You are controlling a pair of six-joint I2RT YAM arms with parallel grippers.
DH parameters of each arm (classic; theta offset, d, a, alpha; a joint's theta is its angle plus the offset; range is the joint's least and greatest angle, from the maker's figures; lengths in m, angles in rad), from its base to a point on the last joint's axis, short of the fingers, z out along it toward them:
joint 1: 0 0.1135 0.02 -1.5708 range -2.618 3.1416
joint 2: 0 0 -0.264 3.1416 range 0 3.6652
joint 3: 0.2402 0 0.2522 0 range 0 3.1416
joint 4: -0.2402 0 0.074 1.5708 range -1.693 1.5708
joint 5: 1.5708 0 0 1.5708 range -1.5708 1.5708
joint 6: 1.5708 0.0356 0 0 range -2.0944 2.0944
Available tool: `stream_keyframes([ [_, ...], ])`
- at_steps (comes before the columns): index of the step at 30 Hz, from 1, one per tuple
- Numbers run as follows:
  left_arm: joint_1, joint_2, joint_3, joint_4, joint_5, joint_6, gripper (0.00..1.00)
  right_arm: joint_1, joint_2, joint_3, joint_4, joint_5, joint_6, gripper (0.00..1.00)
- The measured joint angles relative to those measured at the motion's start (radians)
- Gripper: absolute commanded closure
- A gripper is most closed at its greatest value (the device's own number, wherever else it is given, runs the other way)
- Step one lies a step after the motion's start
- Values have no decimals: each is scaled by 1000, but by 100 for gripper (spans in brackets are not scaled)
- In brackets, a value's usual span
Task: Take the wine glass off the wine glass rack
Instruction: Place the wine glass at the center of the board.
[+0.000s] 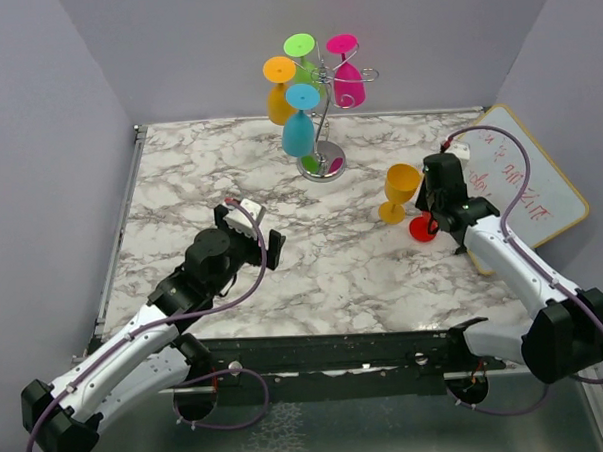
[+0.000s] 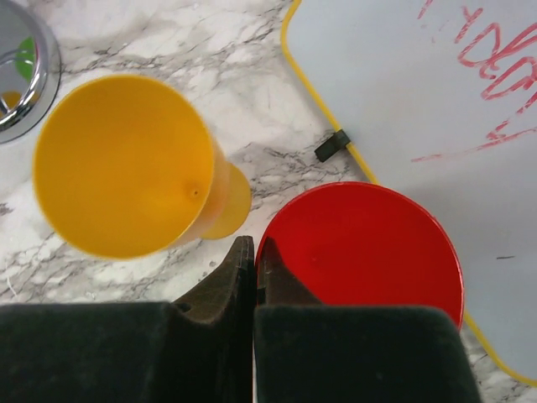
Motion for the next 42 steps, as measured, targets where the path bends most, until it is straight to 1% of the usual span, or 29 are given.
stream_keyframes([
  [3,6,0,0,-5,0,-2,1,-56,30,16,8,-52,-2,99],
  [5,6,-8,0,-7,0,-2,1,-71,48,27,9,-69,-4,99],
  [14,11,-26,0,-7,0,-3,1,-71,82,39,28,-88,-43,96],
  [17,13,-13,0,-8,0,-4,1,-71,87,43,32,-84,-56,92],
  [21,14,-3,0,-10,0,-5,1,-71,106,64,35,-83,-69,89],
  [28,19,-3,0,-16,0,-4,1,-71,135,79,35,-80,-82,88],
  [35,21,13,0,-31,0,-4,1,-71,143,110,29,-73,-91,85],
  [42,26,13,0,-40,0,-4,1,-71,146,139,9,-72,-110,85],
])
